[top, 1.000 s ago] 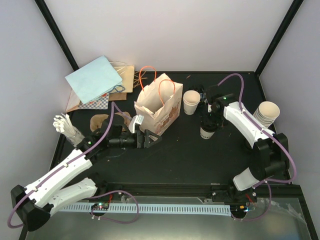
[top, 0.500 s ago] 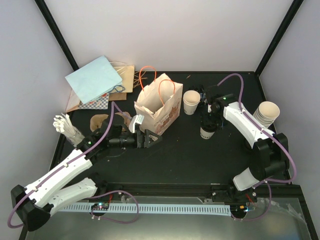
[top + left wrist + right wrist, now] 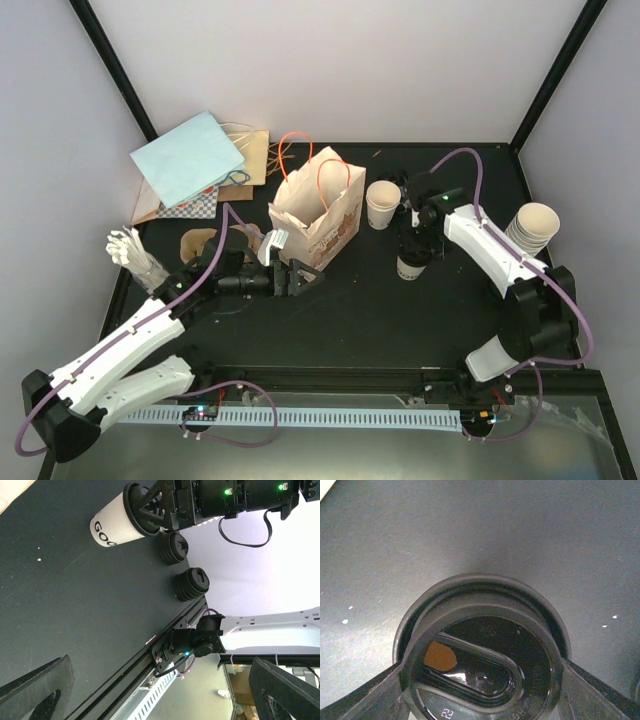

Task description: Pack the takeout coffee

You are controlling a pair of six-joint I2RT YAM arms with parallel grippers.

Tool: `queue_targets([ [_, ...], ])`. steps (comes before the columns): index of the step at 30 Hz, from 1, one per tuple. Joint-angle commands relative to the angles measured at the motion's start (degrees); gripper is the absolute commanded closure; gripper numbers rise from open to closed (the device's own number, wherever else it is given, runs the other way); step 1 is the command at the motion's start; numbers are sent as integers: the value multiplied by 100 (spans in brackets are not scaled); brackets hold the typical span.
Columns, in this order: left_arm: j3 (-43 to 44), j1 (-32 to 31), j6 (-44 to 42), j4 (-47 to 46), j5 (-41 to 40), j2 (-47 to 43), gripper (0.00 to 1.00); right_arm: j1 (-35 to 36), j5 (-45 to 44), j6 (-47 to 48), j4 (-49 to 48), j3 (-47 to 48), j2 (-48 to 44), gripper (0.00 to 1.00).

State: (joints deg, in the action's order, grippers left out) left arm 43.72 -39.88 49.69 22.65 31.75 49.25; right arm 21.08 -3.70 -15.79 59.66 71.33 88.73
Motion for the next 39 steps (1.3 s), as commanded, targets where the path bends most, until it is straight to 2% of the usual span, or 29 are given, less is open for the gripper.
queue_targets([
  [1,50,-39,-56,-104,95,23,2,325,787,46,387,-81,1,30],
  [6,78,-38,-69,-95,87,23,2,634,952,91,474,-104,-200,31],
  [15,-12,-39,-182,-45,-67,7,1,1893,944,21,507,-439,-855,28],
  [26,-532,-39,-585,-275,-79,23,1,3469,580,184,297,-619,-1527,27],
  [39,-1085,-38,-794,-543,-82,-245,1,4130,188,305,208,-707,-1209,24],
])
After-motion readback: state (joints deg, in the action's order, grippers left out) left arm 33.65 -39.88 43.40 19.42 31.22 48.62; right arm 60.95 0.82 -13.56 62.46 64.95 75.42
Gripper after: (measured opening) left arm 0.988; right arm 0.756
